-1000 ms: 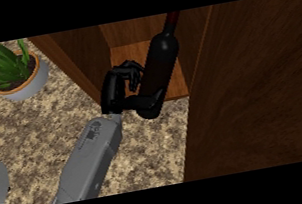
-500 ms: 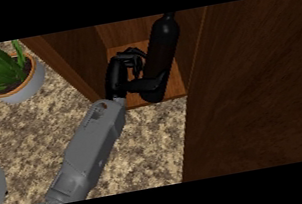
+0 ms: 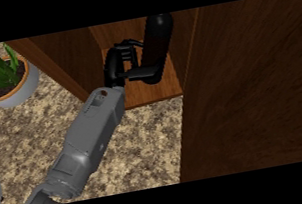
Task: Pick up the wine, place it into the cabinet and close the cabinet
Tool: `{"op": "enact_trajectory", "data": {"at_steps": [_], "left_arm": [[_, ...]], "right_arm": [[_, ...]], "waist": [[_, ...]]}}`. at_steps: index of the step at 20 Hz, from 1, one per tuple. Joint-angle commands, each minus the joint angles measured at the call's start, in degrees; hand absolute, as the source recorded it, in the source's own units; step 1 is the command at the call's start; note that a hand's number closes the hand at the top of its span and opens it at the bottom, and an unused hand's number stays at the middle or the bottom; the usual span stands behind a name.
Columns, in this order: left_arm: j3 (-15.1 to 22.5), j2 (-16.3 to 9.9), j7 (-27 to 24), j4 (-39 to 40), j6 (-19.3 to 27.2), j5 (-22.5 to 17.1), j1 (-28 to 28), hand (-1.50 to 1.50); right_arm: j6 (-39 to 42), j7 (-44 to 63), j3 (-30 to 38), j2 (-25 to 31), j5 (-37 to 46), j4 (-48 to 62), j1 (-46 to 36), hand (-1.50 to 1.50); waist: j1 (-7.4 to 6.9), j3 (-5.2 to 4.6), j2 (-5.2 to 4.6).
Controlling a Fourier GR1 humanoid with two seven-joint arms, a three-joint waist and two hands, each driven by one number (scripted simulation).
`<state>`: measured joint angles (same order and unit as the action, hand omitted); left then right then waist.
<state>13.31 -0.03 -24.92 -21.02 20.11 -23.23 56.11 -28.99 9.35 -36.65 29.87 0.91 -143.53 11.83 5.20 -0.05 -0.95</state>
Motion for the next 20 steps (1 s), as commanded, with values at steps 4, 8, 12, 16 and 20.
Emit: {"op": "enact_trajectory", "data": {"at_steps": [4,8,12,16,20], "left_arm": [[-4.2,0.0,-1.5,6.6,-1.6,-3.0,4.0,1.5],[-4.9,-1.2,-2.9,10.1,-0.9,-2.0,5.7,1.5],[-5.2,-1.3,-4.0,12.0,1.3,-1.6,6.9,1.5],[-4.4,-2.8,-5.4,13.8,2.8,0.0,8.5,-1.5],[-4.1,-3.5,-6.1,15.4,5.5,1.0,9.9,-1.5]], "right_arm": [[1.4,2.1,1.8,2.2,-3.9,-8.8,3.3,-1.5],[1.6,1.1,1.7,1.4,-4.0,-7.4,2.9,-1.5],[2.5,-0.1,0.7,2.3,-3.9,-9.4,4.9,-1.5],[3.1,-3.1,0.7,1.2,-4.8,-6.7,4.7,-1.5],[3.8,-3.2,-0.2,2.1,-3.9,-7.1,5.3,-1.5]], "waist": [[0.21,0.0,-0.43],[-0.06,-0.02,-0.68],[1.36,-0.02,-0.74],[1.54,0.04,-1.06],[2.26,-0.01,-1.12]]}}
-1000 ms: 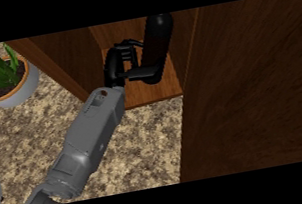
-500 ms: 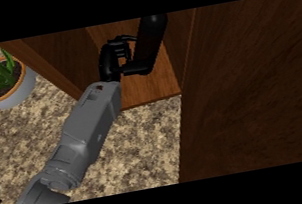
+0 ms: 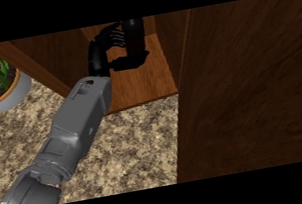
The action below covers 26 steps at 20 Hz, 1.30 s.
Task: Pick up the wine, place it into the cabinet and close the cabinet
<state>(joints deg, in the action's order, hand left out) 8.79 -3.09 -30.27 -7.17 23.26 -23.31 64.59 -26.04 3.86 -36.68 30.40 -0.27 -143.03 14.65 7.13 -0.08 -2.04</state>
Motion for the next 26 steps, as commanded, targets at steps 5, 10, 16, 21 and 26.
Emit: {"op": "enact_trajectory", "data": {"at_steps": [5,10,16,21,26], "left_arm": [[0.8,-3.0,-1.6,3.3,2.4,2.0,1.2,-1.5],[-0.4,-1.6,-2.6,3.0,3.9,1.2,2.4,-1.5],[-3.8,-1.2,-4.8,0.0,-6.2,-2.1,2.8,-1.5],[-5.5,0.3,-7.0,-1.4,-11.1,-3.5,3.2,1.5],[-5.8,-0.5,-7.1,-2.1,-17.5,-3.6,3.7,-1.5]], "right_arm": [[1.4,0.6,-1.6,0.9,-3.1,-6.5,3.3,-1.5],[1.7,0.2,-0.8,0.9,-2.7,-6.9,2.3,-1.5],[2.0,-0.2,-0.1,0.8,-3.5,-5.5,2.3,-1.5],[1.6,0.5,0.8,2.1,-3.6,-8.2,4.0,-1.5],[1.2,2.3,0.3,3.4,-2.8,-11.9,6.5,-1.5]], "waist": [[0.27,0.01,-0.18],[0.27,-0.08,-0.37],[-0.82,-0.1,-0.23],[-1.06,-0.05,0.33],[-2.23,-0.06,1.09]]}}
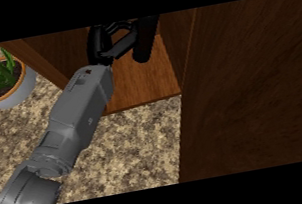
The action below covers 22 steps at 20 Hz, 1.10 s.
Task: Pick up the wine, place it into the cabinet and close the cabinet
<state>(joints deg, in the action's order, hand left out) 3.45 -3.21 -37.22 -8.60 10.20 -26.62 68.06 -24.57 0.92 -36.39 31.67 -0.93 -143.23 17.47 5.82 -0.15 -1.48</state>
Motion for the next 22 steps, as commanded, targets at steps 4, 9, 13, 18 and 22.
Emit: {"op": "enact_trajectory", "data": {"at_steps": [4,9,13,18,22], "left_arm": [[-0.7,1.7,2.8,-0.8,-4.7,-0.3,2.4,-1.5],[-1.2,3.1,3.8,-1.8,-3.9,-0.7,2.1,-1.5],[-0.5,3.2,4.0,-4.1,-4.9,-0.9,0.2,-1.5],[1.8,3.2,5.1,-9.7,-7.8,-3.4,-3.6,-1.5],[4.6,3.2,5.8,-14.5,-10.8,-5.6,-8.9,-1.5]], "right_arm": [[-1.1,4.5,0.0,1.4,-0.9,-9.9,4.2,-1.5],[-1.5,5.4,0.5,3.4,0.0,-13.9,6.2,-1.5],[-2.2,7.4,4.1,3.8,-2.2,-15.0,5.8,-1.5],[-2.4,3.9,0.9,3.0,-1.1,-11.8,8.1,-1.5],[-3.2,6.9,3.6,3.6,-1.1,-12.7,6.2,-1.5]], "waist": [[-2.58,0.08,0.96],[-3.16,0.09,1.45],[-4.29,0.1,1.79],[-4.26,0.15,2.18],[-4.76,0.09,2.06]]}}
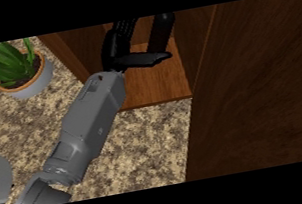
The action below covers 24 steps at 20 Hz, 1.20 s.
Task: Pick up the wine, place it into the cabinet and close the cabinet
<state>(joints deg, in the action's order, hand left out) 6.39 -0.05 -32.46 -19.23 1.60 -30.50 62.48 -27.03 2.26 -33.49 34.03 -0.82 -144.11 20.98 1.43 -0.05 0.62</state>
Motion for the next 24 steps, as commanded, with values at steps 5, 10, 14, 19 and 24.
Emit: {"op": "enact_trajectory", "data": {"at_steps": [5,10,14,19,24], "left_arm": [[7.7,0.1,2.5,-13.1,-2.0,-3.8,-11.8,-1.5],[10.2,0.0,5.4,-22.5,0.2,-4.7,-18.3,-1.5],[14.4,-0.1,4.1,-29.7,1.8,-3.0,-27.9,-1.5],[16.4,-2.3,8.5,-43.5,3.6,-3.9,-36.3,-1.5],[17.9,-4.9,9.3,-51.6,2.9,-4.0,-45.4,-1.5]], "right_arm": [[-0.2,2.7,0.1,2.3,-2.1,-11.7,5.3,-1.5],[-1.4,5.6,0.5,2.2,-0.7,-13.0,4.4,-1.5],[-1.6,4.0,0.0,2.2,-0.9,-12.5,6.0,-1.5],[-1.9,6.0,0.6,2.5,-1.0,-12.5,3.9,-1.5],[-0.3,4.7,3.3,5.8,-1.8,-15.2,5.6,-1.5]], "waist": [[-0.97,0.07,0.76],[-2.02,-0.01,0.69],[-2.03,0.04,0.66],[-2.66,0.0,0.37],[-1.51,0.03,0.0]]}}
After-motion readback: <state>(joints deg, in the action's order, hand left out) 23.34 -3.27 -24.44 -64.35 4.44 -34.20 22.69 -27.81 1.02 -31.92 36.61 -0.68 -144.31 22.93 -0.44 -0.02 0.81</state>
